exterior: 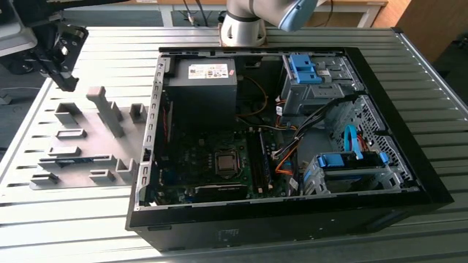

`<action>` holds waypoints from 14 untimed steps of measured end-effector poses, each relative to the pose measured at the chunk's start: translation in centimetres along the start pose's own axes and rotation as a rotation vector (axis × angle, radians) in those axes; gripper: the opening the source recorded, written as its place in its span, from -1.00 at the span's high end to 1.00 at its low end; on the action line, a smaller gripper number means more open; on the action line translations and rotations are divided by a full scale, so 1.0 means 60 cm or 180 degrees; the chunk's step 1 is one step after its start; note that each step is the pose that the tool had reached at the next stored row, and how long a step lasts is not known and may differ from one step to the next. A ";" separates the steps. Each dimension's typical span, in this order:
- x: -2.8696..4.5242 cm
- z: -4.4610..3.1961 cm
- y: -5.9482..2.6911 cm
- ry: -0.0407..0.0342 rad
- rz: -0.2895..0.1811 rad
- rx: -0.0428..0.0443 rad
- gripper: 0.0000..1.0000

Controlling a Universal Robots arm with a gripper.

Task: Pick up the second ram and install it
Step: 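Reach for the second ram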

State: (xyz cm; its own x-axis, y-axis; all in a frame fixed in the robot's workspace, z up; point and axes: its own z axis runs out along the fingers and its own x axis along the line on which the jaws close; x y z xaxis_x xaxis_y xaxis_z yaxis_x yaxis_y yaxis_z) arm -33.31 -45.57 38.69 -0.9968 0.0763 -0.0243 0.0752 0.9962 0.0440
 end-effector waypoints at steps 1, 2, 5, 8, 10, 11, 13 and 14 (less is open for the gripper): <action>0.003 0.000 0.000 0.0000 0.0000 0.0000 0.79; 0.007 0.000 -0.001 0.0000 0.0000 0.0000 0.79; 0.017 0.000 -0.003 0.0000 0.0000 0.0000 0.79; 0.026 -0.001 -0.004 -0.0001 0.0000 0.0000 0.79; 0.033 -0.001 -0.005 0.0000 0.0000 0.0000 0.79; 0.037 -0.001 -0.006 0.0000 0.0000 0.0000 0.79; 0.044 -0.001 -0.007 0.0000 0.0000 0.0000 0.79; 0.048 -0.001 -0.008 -0.0001 0.0000 0.0000 0.79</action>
State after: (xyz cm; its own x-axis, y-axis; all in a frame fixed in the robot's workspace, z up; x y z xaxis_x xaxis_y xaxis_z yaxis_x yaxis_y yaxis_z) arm -36.22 -45.82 38.68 -0.9968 0.0762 -0.0245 0.0751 0.9962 0.0442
